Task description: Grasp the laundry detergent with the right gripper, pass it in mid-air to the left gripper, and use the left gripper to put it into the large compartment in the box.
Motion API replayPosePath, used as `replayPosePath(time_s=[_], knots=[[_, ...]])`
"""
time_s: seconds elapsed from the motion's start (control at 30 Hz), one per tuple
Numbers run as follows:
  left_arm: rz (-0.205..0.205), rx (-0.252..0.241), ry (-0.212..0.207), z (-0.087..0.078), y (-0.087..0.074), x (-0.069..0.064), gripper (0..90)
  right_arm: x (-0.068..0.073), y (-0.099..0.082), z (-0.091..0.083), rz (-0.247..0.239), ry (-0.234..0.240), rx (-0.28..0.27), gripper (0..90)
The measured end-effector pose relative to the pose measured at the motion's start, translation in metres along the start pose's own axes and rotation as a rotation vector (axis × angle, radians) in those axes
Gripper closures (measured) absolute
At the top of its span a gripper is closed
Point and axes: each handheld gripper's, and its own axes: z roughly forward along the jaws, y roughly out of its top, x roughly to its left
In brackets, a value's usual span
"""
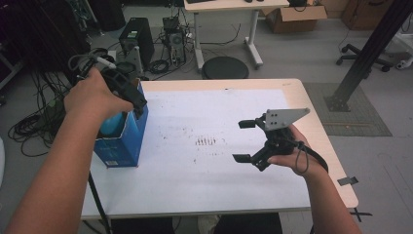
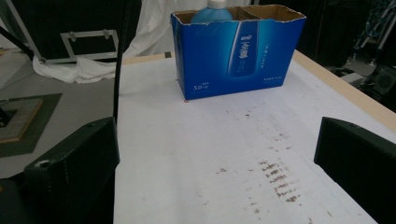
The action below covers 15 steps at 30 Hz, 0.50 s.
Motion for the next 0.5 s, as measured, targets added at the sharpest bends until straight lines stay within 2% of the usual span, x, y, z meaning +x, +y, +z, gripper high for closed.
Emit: replayPosePath(time_s=[0.13,0.27,0.4,0.5], knots=[[0.066,-0.005,0.004,-0.004,0.005,-0.019,0.5,-0.002,0.007,-0.008,-0.010,-0.017,0.028,0.2],[0.152,-0.014,-0.002,-0.008,0.009,-0.039,0.2,-0.007,0.018,-0.018,-0.029,-0.039,0.067,0.2],[0.252,-0.028,-0.027,-0.011,0.013,-0.060,0.2,-0.014,0.028,-0.026,-0.036,-0.048,0.126,0.3],[0.362,-0.024,-0.038,-0.010,0.014,-0.074,0.2,-0.020,0.036,-0.030,-0.044,-0.065,0.186,0.4]])
